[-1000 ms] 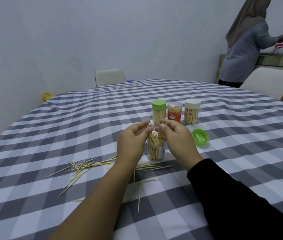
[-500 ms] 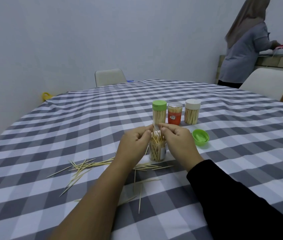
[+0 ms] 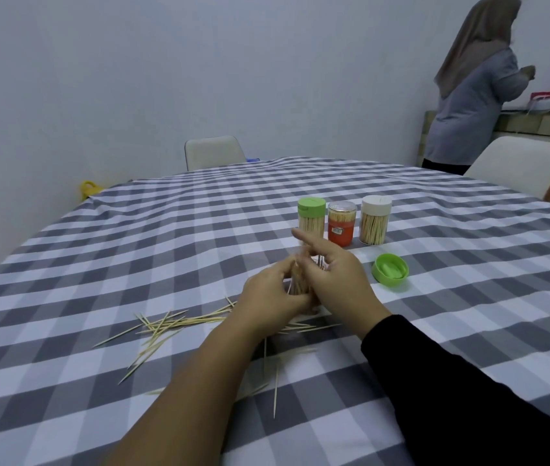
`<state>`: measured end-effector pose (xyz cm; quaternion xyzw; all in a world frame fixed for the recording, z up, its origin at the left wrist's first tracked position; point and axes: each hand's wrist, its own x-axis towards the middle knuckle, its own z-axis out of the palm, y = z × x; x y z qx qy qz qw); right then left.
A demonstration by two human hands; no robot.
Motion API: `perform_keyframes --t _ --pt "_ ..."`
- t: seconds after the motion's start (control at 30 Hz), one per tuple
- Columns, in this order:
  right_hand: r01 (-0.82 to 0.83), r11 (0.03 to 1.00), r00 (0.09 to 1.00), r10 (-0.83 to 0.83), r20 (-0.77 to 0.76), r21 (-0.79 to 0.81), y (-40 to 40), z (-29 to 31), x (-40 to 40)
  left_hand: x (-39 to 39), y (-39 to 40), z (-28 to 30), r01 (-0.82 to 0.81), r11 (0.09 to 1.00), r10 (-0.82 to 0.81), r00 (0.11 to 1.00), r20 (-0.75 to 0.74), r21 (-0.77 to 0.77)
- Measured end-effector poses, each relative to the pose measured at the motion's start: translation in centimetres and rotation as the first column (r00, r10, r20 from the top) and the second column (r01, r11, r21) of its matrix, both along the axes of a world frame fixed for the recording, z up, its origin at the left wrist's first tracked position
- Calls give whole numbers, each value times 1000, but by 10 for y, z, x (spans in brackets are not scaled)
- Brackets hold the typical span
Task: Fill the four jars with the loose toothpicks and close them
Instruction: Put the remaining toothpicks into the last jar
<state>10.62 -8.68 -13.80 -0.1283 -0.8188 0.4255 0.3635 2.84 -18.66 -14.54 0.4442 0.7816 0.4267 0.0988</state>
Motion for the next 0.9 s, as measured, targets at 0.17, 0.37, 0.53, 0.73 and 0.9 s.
perform_keyframes --t 0.17,0.37,0.53,0.73,0.9 --pt "89 995 996 -90 8 42 2 -3 1 -1 -1 -1 -7 1000 7 1000 -13 18" --pt "32 960 980 -84 178 279 6 -11 -4 -3 1 -5 -29 1000 29 999 -42 1" --pt "-4 985 984 -27 179 172 6 -8 4 -3 1 -6 -56 998 56 995 -78 4" --pt "-6 991 997 16 76 -136 12 -7 7 0 -1 -2 -15 1000 20 970 -241 22" --pt "27 994 999 -30 24 107 9 -7 8 0 -1 -2 -20 999 28 986 -166 44"
